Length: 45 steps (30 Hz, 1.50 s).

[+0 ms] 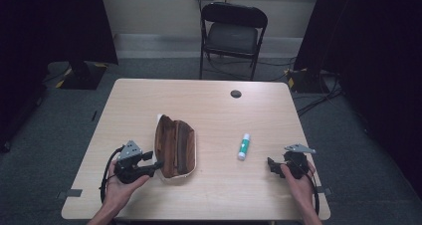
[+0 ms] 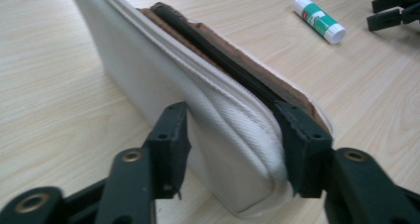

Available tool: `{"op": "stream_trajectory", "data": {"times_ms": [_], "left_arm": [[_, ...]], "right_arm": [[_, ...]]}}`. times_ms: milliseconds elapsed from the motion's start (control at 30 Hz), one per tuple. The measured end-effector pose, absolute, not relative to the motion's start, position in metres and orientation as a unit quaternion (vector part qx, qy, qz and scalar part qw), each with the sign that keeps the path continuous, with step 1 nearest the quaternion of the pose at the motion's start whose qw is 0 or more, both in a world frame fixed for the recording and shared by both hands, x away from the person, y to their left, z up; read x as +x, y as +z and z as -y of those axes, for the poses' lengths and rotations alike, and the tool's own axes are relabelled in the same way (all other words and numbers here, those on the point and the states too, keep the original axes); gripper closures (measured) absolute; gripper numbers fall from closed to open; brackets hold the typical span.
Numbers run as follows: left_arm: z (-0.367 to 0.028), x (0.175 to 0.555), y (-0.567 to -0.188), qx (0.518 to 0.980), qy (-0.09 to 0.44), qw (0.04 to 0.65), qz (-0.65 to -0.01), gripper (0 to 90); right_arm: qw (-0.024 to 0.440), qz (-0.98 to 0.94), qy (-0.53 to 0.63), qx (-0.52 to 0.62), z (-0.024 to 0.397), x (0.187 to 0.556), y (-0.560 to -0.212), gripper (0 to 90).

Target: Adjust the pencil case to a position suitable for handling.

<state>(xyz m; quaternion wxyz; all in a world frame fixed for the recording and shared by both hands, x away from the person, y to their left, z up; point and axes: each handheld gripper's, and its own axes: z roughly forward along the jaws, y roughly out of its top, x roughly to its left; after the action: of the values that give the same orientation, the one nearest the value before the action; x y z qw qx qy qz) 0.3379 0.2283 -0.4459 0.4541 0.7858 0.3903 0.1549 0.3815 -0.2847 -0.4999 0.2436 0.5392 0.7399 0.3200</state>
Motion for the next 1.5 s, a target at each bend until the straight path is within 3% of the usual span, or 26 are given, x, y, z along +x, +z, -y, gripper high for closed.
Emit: {"op": "stream_trajectory", "data": {"times_ms": [267,600,967,1133,1300,1500], "left_arm": [[-0.233,0.341,-0.446,0.781,0.140,0.472,-0.384,71.2],[-0.226,0.337,-0.444,0.798,0.115,0.484,-0.341,77.9],[-0.215,0.331,-0.444,0.812,0.071,0.507,-0.281,78.4],[-0.212,0.330,-0.445,0.813,0.073,0.504,-0.283,77.2],[-0.218,0.329,-0.443,0.811,0.100,0.491,-0.302,67.7],[-0.223,0.323,-0.447,0.815,0.096,0.478,-0.313,57.0]], "right_arm": [[0.244,-0.740,0.320,0.538,0.285,0.381,-0.500,13.4],[0.243,-0.741,0.320,0.537,0.284,0.381,-0.500,13.3],[0.244,-0.742,0.321,0.536,0.284,0.381,-0.500,13.4],[0.243,-0.742,0.321,0.536,0.284,0.381,-0.500,13.3],[0.243,-0.742,0.321,0.536,0.284,0.381,-0.500,13.4],[0.243,-0.742,0.320,0.536,0.284,0.381,-0.500,13.3]]}}
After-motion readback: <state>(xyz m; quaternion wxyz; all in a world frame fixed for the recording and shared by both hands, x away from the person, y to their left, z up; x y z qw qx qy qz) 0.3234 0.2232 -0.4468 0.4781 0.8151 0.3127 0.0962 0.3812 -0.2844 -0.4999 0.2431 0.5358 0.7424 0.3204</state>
